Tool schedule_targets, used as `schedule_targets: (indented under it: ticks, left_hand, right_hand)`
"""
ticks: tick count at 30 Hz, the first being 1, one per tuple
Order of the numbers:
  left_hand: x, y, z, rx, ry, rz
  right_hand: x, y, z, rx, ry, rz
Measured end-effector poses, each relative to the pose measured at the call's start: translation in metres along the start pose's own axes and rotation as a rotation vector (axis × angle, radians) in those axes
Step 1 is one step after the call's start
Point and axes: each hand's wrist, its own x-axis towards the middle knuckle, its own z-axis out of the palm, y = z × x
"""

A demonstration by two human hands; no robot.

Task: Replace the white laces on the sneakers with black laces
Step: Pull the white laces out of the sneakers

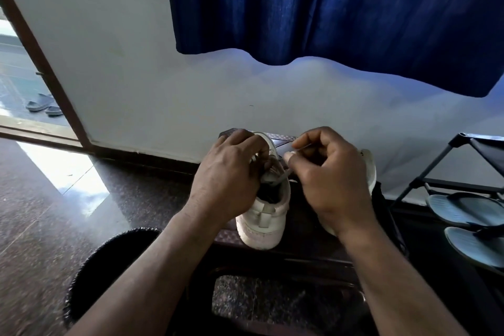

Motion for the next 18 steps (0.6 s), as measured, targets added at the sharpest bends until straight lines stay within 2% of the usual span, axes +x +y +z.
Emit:
schedule_targets:
  ticks: [4,6,7,10,14,16,18]
  left_hand:
    - [-0.005,0.0,0.002,-0.021,0.079,0.05]
    - [-0.006,0.001,0.003,-0.037,0.104,0.039]
    - [-0.007,0.001,0.003,-0.04,0.112,0.036]
    - [-0.009,0.002,0.002,-0.043,0.129,0.024]
    - [-0.009,0.004,0.002,-0.095,0.15,0.016]
    - [-0.009,0.004,0.002,-0.122,0.169,0.001]
    - [-0.008,0.004,0.004,-0.157,0.175,-0.026]
  right_hand:
    - [0.012,-0.017,-0.019,0.626,-0.047,0.07]
    - [0.018,-0.022,-0.033,0.746,0.044,-0.001]
    - [0.021,-0.023,-0.04,0.726,0.108,-0.065]
    - [0.028,-0.017,-0.047,0.379,0.219,-0.18]
    - [0.018,0.01,-0.025,-0.392,0.094,-0.169]
    - [0.007,0.013,-0.013,-0.555,0.139,-0.247]
    - [-0.001,0.013,-0.003,-0.576,0.136,-0.355]
